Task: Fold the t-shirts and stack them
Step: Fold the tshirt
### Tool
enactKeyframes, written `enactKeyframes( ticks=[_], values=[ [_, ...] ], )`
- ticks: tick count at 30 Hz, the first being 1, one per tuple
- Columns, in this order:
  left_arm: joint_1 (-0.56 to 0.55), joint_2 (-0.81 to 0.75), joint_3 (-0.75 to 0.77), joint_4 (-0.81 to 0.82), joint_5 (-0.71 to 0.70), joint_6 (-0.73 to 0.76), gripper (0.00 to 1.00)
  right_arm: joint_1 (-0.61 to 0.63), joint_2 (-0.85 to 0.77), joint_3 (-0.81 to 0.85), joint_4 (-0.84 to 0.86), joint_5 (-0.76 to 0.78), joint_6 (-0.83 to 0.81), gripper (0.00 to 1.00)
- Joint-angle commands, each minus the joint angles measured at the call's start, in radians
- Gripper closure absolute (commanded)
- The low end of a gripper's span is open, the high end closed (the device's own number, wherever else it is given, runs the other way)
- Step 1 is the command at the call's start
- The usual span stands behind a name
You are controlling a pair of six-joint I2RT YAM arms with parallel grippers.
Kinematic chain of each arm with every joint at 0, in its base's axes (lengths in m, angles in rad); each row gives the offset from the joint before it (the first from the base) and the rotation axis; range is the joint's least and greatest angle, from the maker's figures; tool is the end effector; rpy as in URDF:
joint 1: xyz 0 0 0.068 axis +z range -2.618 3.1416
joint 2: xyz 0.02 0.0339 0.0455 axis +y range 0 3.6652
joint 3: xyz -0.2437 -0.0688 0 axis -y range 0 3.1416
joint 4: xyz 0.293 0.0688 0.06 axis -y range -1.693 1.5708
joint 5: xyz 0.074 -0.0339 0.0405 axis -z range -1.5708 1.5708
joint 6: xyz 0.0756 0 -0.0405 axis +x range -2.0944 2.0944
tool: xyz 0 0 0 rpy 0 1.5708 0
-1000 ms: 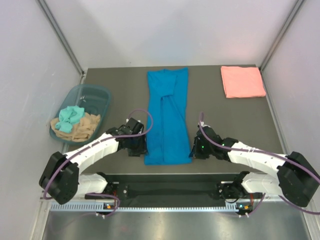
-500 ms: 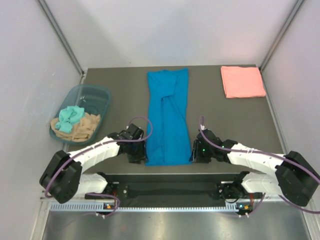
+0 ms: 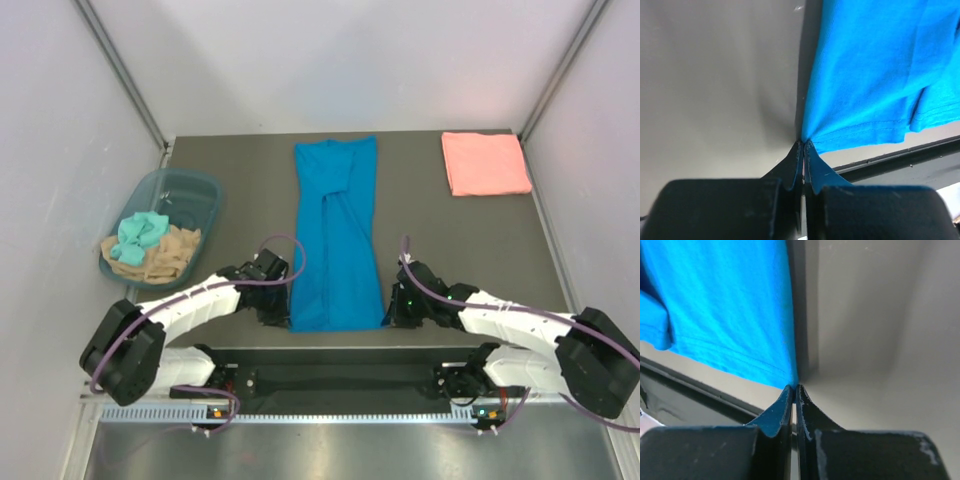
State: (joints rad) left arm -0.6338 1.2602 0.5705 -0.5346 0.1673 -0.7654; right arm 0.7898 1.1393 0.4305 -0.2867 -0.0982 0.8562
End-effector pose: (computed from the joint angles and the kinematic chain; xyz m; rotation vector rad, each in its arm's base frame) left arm 0.2022 -0.1642 0.0657 -0.1502 2.9351 -0.5197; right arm 0.1783 0.1904 0.0645 0.0511 2.7389 0.6857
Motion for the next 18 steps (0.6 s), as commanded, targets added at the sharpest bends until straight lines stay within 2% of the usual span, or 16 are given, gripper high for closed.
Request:
enactKeyframes(
  ticks=[1,7,8,9,12,14,18],
  values=[
    [-0.01,-0.022,0.049,-0.073,-0.028,0.005,1.0,0.019,-0.059,-0.004,-0.052,-0.001,-0.023,1.0],
    [-0.033,-0.056,0.048,-0.064,0.02,-0.032,1.0,0.031,-0.081,-0.012,-0.046,-0.032,-0.006,1.0],
    [-0.033,-0.062,0.048,-0.073,0.017,-0.032,0.96,0.032,-0.087,-0.021,-0.046,-0.031,0.0,1.0],
    [-0.033,-0.065,0.048,-0.076,0.012,-0.034,0.76,0.034,-0.095,-0.027,-0.046,-0.026,0.003,1.0],
    [-0.033,-0.079,0.043,-0.084,-0.002,-0.034,0.6,0.034,-0.111,-0.041,-0.046,-0.021,0.007,1.0],
    [-0.035,-0.091,0.032,-0.042,0.023,-0.025,0.55,0.032,-0.112,-0.045,-0.039,-0.023,0.007,1.0],
    [-0.033,-0.09,-0.033,0.01,0.026,-0.074,0.53,0.034,-0.111,-0.047,-0.029,-0.023,0.012,1.0]
  ],
)
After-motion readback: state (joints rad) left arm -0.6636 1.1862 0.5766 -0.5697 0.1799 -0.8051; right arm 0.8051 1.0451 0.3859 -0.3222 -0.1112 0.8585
